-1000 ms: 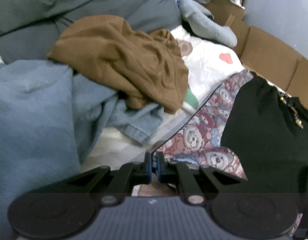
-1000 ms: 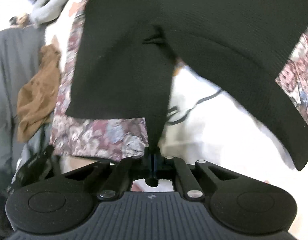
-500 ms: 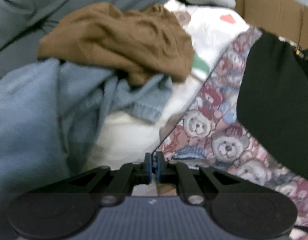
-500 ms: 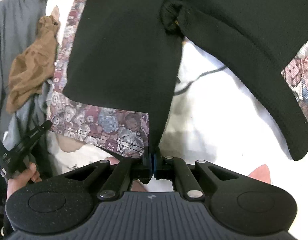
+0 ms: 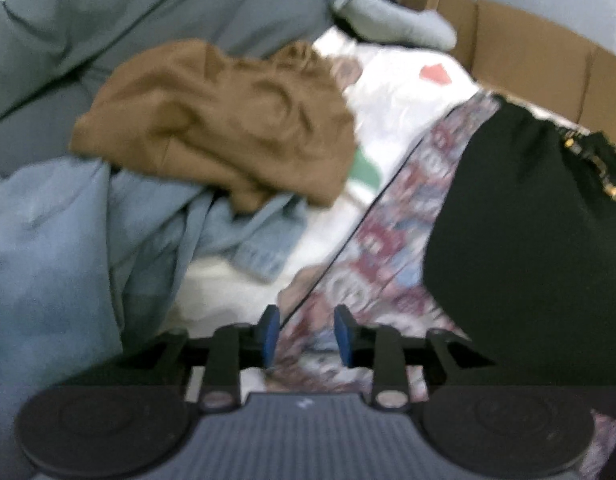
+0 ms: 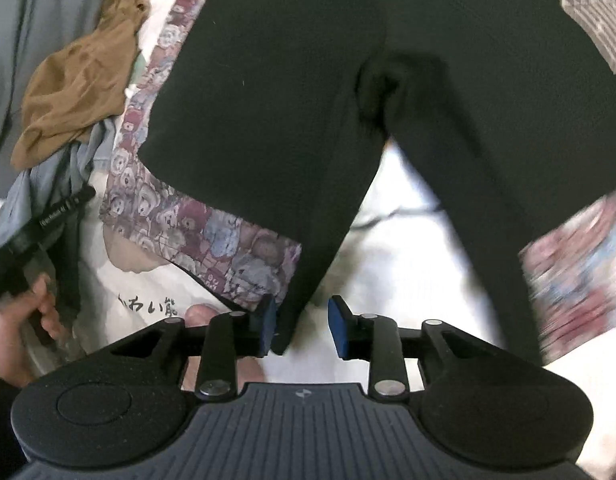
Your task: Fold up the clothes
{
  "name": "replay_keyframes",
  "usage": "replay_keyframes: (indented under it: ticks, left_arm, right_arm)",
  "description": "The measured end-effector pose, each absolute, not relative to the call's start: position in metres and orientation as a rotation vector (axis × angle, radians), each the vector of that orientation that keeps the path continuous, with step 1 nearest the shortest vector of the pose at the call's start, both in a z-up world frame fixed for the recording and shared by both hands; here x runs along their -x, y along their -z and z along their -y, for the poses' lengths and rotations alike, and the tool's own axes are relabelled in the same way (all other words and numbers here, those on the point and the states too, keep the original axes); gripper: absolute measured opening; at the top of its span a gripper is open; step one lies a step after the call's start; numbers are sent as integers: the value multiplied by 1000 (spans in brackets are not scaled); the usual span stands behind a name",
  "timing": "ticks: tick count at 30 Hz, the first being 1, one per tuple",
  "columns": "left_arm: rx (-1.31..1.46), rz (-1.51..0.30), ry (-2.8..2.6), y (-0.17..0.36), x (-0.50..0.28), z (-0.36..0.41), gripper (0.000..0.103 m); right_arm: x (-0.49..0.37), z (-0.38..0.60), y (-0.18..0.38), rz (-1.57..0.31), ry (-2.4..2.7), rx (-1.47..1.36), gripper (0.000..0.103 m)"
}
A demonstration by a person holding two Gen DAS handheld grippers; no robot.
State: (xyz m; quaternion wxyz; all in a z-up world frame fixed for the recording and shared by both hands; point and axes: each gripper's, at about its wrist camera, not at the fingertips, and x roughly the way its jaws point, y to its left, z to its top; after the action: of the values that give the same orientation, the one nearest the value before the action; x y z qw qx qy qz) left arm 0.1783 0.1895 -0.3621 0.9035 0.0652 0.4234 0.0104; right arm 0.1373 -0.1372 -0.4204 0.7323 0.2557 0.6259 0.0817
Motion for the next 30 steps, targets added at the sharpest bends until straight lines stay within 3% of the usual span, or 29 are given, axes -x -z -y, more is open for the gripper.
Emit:
replay_keyframes:
  ticks: [12,17,25,30]
  left_arm:
    - [-73,-801,118,327,-186,-139,48]
    - [-72,-828,175,328,-192,-113,48]
    - [-110,-859,277,324,-201,-74,48]
    - [-136,-881,322,326,-208,-60,48]
  right_arm:
    - [-162,224,366,-1399,-214,-159,35]
    - [-170,264,356,-1326,-141,-70,36]
    - [-156,317,364,-1175,-14,-36,36]
    - [-124,373,372,-1070,129,-153,36]
